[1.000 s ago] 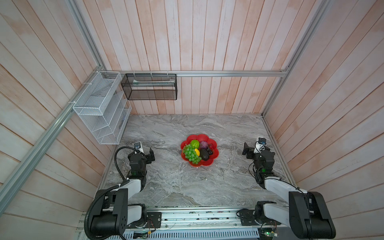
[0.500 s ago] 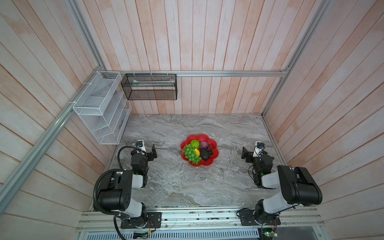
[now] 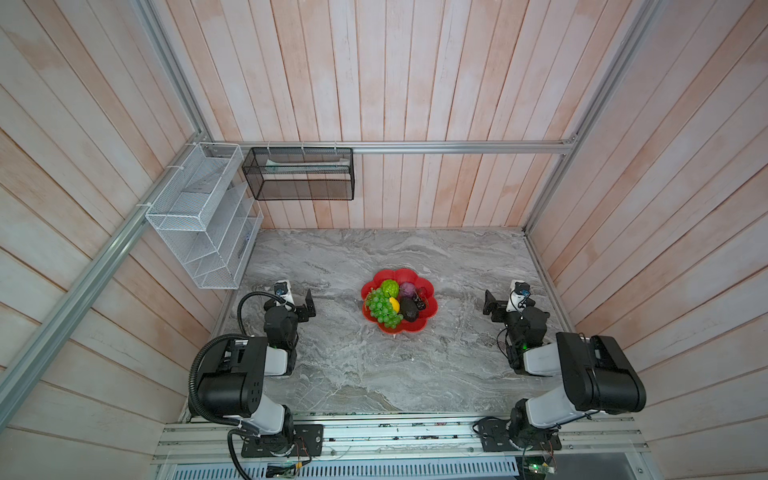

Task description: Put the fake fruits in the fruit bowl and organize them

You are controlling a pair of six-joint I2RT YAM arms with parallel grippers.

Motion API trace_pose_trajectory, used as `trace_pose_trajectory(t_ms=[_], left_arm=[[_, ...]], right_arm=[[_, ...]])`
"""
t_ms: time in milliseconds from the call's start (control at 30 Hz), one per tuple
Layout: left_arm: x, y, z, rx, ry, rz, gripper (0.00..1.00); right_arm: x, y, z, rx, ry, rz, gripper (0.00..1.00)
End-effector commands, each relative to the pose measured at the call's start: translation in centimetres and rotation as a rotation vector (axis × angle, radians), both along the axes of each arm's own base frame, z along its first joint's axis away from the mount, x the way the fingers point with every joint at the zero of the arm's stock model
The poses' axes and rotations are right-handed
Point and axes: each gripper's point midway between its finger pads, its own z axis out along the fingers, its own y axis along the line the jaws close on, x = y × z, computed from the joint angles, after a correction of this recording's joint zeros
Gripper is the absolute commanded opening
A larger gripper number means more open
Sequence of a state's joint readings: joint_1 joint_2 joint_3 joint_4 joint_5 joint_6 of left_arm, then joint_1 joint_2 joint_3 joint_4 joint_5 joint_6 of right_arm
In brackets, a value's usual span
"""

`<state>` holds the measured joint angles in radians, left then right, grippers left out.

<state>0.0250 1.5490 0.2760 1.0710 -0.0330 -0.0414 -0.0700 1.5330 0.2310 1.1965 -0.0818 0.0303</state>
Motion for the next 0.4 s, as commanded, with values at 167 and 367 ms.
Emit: trace_pose_trajectory(t_ms=[167, 367], left_arm=[[0.56, -0.09, 1.54, 0.01, -0.053, -0.001, 1.0], [0.47, -0.08, 1.61, 0.01, -0.055, 0.0, 1.0]], right_arm=[[0.43, 0.07, 1.19, -0.005, -0.033, 0.012, 0.98], [0.41, 0.02, 1.17, -0.005, -0.033, 0.011, 0.98]])
